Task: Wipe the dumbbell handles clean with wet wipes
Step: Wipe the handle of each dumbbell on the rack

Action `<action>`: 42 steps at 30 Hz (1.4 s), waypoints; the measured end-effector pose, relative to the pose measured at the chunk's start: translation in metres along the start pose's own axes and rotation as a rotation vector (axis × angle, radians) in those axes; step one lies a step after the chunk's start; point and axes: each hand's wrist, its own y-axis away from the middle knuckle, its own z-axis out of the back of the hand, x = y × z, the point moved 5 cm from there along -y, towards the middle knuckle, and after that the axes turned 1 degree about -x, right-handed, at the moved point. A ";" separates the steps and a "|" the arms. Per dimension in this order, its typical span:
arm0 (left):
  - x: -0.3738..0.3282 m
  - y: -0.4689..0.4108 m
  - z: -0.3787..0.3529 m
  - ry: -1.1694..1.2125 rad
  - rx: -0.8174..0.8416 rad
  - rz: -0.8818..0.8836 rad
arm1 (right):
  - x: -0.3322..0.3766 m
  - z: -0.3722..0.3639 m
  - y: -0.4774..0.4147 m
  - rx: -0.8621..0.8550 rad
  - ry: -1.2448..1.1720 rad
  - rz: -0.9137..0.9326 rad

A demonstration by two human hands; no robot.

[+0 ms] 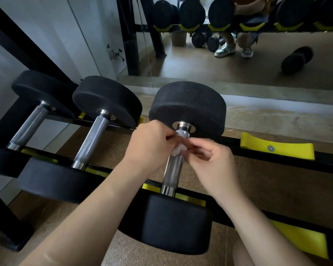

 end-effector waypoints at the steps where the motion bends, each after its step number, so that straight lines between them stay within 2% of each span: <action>1: -0.001 -0.001 -0.002 -0.032 0.044 0.014 | 0.000 0.001 0.002 -0.004 0.023 0.010; 3: -0.004 -0.001 -0.004 -0.074 0.136 0.047 | -0.001 0.004 0.003 -0.018 0.043 0.032; 5: -0.009 -0.001 -0.005 -0.160 0.162 0.056 | 0.001 0.006 0.001 -0.011 0.071 0.065; 9: -0.016 -0.002 0.001 -0.303 0.008 -0.035 | 0.008 0.005 0.007 0.014 0.169 0.122; 10: -0.014 -0.002 0.002 -0.251 -0.031 -0.053 | 0.010 0.004 0.007 0.007 0.184 0.133; 13: -0.007 -0.008 0.005 0.112 -0.118 -0.034 | 0.016 0.003 0.000 -0.061 0.254 0.252; 16: -0.003 -0.007 0.004 0.136 -0.146 -0.014 | 0.019 -0.001 -0.001 -0.082 0.343 0.362; 20: 0.009 0.008 0.001 0.083 0.017 0.006 | 0.016 -0.004 0.006 0.161 0.328 0.317; 24: 0.027 0.022 0.001 0.273 0.229 0.242 | 0.031 -0.015 -0.002 0.415 0.512 0.426; 28: 0.029 0.039 0.006 0.225 0.349 0.223 | 0.040 -0.023 -0.009 0.695 0.453 0.473; 29: 0.030 0.045 0.010 0.256 0.340 0.213 | 0.041 -0.023 -0.006 0.766 0.419 0.476; 31: 0.032 0.061 0.026 0.385 0.183 0.165 | 0.042 -0.025 0.004 0.883 0.418 0.506; 33: 0.030 0.082 0.042 0.478 0.022 0.061 | 0.045 -0.029 0.017 0.948 0.461 0.601; 34: 0.029 0.094 0.043 0.464 0.012 0.015 | 0.046 -0.031 0.021 0.969 0.473 0.652; 36: 0.031 0.113 0.031 0.417 0.038 0.006 | 0.047 -0.032 0.018 0.975 0.523 0.775; 38: 0.037 0.128 0.017 0.450 0.037 0.085 | 0.046 -0.032 -0.001 0.836 0.625 0.857; 40: 0.041 0.137 0.009 0.479 0.058 0.206 | 0.042 -0.024 -0.024 0.615 0.665 0.780; 42: 0.044 0.142 0.007 0.475 0.099 0.319 | 0.038 -0.020 -0.018 0.552 0.638 0.731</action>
